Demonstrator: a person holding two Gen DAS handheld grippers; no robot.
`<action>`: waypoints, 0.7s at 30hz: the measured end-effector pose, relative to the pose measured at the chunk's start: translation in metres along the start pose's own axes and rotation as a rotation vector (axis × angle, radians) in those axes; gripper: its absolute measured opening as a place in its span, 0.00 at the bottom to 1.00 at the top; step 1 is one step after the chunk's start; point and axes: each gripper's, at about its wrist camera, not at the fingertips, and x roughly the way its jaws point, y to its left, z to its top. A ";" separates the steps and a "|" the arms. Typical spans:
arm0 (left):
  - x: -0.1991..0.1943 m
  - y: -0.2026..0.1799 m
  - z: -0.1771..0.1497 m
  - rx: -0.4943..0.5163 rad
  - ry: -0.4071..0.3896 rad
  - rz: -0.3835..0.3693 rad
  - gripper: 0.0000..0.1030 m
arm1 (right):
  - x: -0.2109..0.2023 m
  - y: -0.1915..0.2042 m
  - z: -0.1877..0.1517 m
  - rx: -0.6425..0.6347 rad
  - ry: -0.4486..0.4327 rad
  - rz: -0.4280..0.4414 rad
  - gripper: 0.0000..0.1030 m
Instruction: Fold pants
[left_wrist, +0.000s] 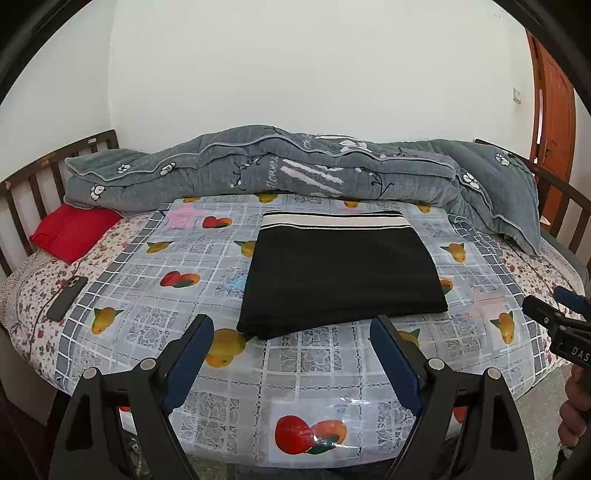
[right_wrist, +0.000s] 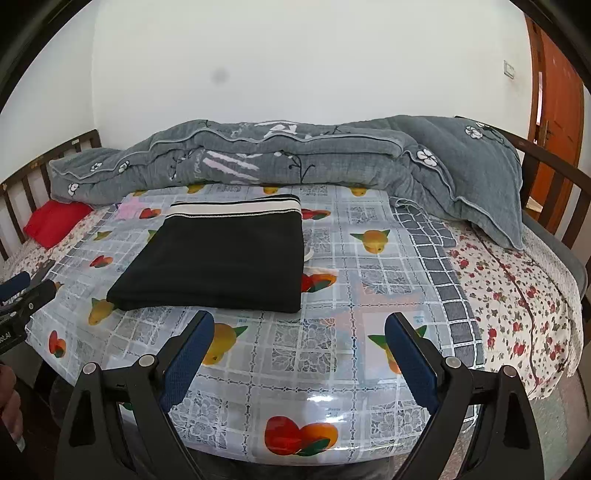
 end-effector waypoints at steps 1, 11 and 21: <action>0.000 0.001 0.000 0.001 0.000 -0.003 0.83 | 0.000 0.000 0.000 0.001 -0.001 0.000 0.90; 0.000 0.003 0.000 0.003 0.001 -0.004 0.83 | -0.002 -0.002 0.000 0.003 -0.002 -0.001 0.90; -0.001 0.004 0.003 0.000 0.000 0.001 0.83 | -0.003 -0.001 0.000 0.007 -0.001 -0.001 0.90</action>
